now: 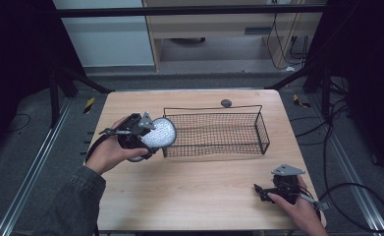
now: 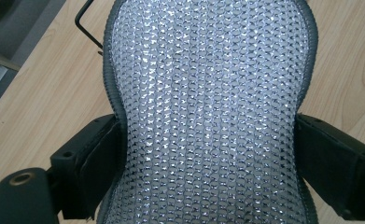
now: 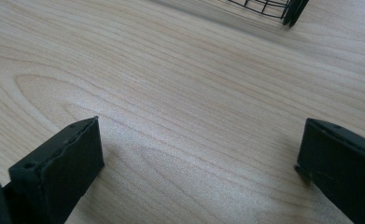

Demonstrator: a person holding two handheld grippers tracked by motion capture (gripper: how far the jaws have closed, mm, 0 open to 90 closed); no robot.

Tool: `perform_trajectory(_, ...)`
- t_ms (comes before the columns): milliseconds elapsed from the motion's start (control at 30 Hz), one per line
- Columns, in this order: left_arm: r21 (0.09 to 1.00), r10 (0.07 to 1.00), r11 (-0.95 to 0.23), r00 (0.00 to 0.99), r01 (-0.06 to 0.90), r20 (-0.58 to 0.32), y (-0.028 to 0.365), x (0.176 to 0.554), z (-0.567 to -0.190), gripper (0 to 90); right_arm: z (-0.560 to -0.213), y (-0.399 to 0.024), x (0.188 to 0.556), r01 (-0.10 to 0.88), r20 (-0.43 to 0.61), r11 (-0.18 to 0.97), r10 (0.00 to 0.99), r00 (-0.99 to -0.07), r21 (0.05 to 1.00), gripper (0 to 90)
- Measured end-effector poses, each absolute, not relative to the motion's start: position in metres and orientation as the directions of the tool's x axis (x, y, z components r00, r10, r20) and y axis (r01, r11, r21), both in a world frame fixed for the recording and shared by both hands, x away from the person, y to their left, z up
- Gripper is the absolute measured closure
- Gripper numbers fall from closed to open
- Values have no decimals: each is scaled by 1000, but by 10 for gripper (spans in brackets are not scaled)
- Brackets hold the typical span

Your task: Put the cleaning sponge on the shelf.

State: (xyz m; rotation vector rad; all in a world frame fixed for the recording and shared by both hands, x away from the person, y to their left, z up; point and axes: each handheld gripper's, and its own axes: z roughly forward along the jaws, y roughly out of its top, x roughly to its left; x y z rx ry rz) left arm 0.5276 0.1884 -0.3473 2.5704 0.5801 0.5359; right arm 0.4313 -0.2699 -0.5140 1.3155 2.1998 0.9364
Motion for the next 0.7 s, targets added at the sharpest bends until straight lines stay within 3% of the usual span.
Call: perform_trajectory(700,503,473,-812,837,295,274,185,529,-341,105,-514,-270,431,607,-7,329,882,-471,723,4)
